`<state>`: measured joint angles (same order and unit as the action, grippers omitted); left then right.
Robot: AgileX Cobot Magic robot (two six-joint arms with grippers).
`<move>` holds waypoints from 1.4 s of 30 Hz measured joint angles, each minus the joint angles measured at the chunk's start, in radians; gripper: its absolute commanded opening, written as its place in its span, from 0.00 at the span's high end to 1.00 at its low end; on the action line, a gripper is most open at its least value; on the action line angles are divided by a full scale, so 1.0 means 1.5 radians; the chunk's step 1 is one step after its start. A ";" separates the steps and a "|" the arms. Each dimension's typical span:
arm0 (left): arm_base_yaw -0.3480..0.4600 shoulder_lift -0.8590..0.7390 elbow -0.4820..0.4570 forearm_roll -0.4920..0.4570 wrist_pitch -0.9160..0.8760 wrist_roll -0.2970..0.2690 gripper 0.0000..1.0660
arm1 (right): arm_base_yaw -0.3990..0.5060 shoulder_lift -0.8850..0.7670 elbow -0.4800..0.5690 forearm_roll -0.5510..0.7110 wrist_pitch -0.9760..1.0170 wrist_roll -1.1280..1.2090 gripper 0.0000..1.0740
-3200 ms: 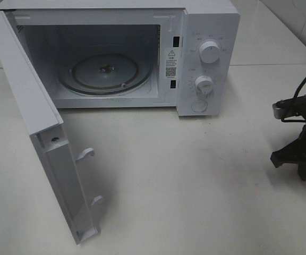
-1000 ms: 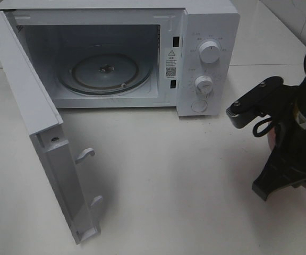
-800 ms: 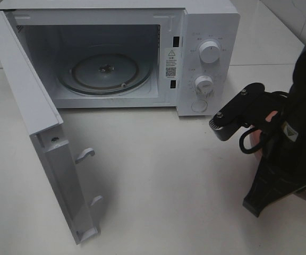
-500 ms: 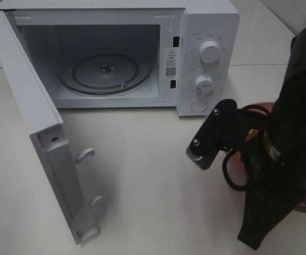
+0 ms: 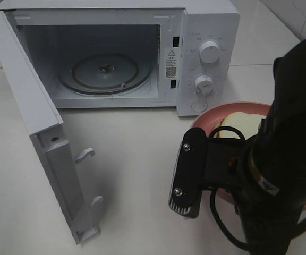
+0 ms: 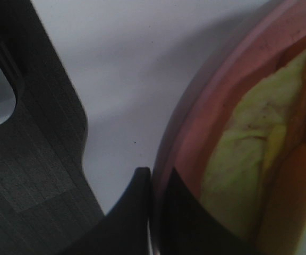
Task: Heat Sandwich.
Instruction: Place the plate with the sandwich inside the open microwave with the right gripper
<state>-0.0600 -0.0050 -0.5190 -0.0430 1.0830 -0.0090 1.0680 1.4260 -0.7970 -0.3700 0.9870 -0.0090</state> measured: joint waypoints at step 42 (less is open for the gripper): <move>0.000 0.000 0.000 0.000 0.000 0.000 0.08 | -0.125 0.000 0.000 0.059 -0.175 -0.661 0.99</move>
<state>-0.0600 -0.0050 -0.5190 -0.0430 1.0830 -0.0090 0.8810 1.4260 -0.7970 -0.2820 0.7250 -1.0000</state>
